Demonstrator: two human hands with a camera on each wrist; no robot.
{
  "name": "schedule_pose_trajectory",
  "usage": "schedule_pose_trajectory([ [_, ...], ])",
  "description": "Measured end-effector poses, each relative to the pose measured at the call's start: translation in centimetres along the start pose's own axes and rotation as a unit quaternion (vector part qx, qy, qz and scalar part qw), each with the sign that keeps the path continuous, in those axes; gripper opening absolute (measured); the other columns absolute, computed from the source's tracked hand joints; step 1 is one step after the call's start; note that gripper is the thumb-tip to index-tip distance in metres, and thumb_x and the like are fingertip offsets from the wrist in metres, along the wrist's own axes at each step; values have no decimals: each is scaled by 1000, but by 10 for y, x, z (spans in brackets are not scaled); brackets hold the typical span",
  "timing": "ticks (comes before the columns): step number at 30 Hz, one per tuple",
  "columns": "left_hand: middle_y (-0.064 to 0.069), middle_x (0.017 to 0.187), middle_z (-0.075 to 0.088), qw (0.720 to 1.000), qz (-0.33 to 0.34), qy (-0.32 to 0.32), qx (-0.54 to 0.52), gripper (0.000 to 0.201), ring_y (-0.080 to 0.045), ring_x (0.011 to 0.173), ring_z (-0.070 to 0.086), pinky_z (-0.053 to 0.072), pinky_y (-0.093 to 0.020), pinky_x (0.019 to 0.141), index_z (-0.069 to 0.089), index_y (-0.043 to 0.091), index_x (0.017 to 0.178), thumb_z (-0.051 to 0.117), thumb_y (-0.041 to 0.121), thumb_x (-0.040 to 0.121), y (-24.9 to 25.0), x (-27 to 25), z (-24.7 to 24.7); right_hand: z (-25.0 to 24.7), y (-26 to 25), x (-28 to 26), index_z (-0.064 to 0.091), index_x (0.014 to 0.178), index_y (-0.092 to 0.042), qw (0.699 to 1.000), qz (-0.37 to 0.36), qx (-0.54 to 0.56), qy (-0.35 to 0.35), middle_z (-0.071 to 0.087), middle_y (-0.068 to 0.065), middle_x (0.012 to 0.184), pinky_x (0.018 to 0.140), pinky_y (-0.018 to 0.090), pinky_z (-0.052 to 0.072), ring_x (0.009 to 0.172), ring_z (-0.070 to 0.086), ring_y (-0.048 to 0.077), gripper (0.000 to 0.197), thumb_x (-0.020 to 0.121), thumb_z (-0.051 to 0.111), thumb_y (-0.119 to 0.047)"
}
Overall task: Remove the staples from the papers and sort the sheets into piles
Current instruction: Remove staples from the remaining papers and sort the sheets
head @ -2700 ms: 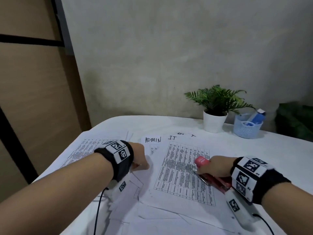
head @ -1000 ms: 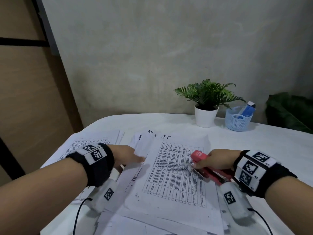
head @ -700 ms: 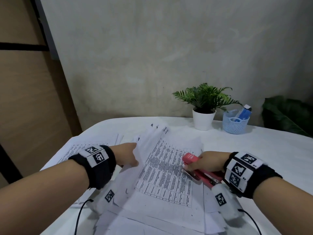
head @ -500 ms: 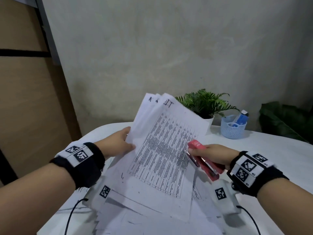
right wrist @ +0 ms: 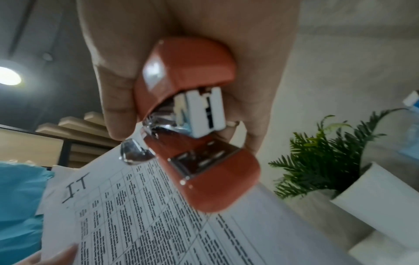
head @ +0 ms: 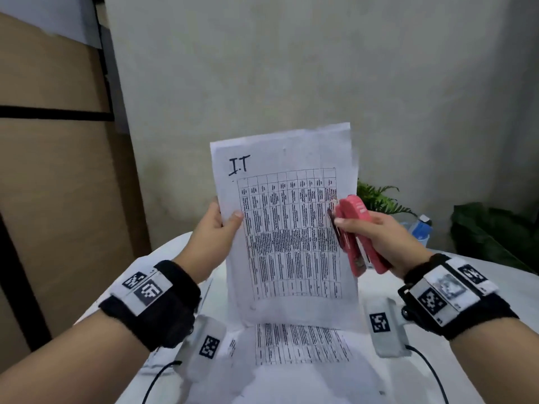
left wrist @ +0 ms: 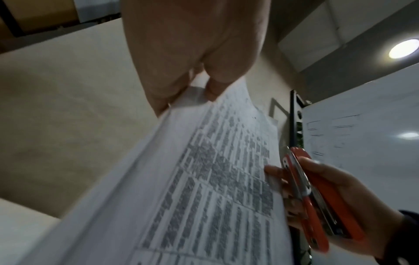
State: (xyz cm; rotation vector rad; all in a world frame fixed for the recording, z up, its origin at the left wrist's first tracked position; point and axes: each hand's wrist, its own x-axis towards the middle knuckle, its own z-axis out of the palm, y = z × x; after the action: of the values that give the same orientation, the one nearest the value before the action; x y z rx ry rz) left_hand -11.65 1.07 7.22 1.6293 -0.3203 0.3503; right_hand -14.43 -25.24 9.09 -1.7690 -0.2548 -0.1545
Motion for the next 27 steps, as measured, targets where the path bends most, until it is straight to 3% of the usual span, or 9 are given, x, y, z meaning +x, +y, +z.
schedule_pose_trajectory([
  [3,16,106,62,997,49,60,19,17,1,96,60,48,-24,86,42,22,116,40,14,101,5,-5,5,5,-9,-9,67,78,-18,1000,-9,-7,-11,65,-1,62,59,28,49,56,62,16,6,81,65,-23],
  [6,4,106,61,989,79,109,60,15,-7,95,61,49,-32,86,39,15,115,41,13,100,0,-9,7,10,-10,-19,63,72,-14,999,1,0,-38,64,3,61,55,27,48,53,61,17,11,81,64,-20],
  [8,1,106,62,986,82,124,72,13,-13,97,63,51,-37,87,40,16,112,45,17,99,-5,-11,6,13,-6,-25,63,76,-12,998,15,16,-55,64,3,60,53,25,49,52,61,15,8,79,64,-20],
  [12,-3,96,68,984,56,155,73,13,-23,91,65,52,-48,86,48,22,92,49,34,97,-11,-11,3,15,8,-31,64,82,-9,996,48,6,-71,65,6,67,61,31,51,59,61,19,23,72,72,-27],
  [15,1,99,62,991,7,128,42,24,-16,95,61,51,-38,85,44,17,104,41,41,98,-10,-10,9,16,16,-33,64,81,-8,995,64,12,-77,64,8,69,62,33,51,60,61,21,22,73,74,-26],
  [19,16,100,51,998,-9,50,42,14,8,87,49,37,-7,65,34,18,117,35,22,103,-10,-13,17,20,19,-35,65,78,-14,995,45,26,-88,63,2,63,59,31,51,58,61,17,6,80,68,-18],
  [22,17,106,49,994,20,23,102,18,1,95,49,36,-6,67,34,16,119,32,10,102,-13,-14,18,22,18,-34,67,81,-18,997,13,36,-64,63,0,63,58,29,51,57,62,17,7,76,72,-17],
  [25,18,107,52,990,54,31,128,33,18,89,53,38,3,69,33,20,127,30,2,100,-14,-11,13,23,14,-30,65,84,-14,998,-28,57,-24,63,1,65,55,26,51,55,62,15,7,79,70,-13],
  [27,15,112,55,990,59,40,120,39,14,93,55,42,-3,80,30,20,132,31,-1,98,-15,-9,10,23,12,-27,64,81,-13,997,-40,71,-1,62,5,65,52,24,50,53,61,15,6,78,69,-15],
])
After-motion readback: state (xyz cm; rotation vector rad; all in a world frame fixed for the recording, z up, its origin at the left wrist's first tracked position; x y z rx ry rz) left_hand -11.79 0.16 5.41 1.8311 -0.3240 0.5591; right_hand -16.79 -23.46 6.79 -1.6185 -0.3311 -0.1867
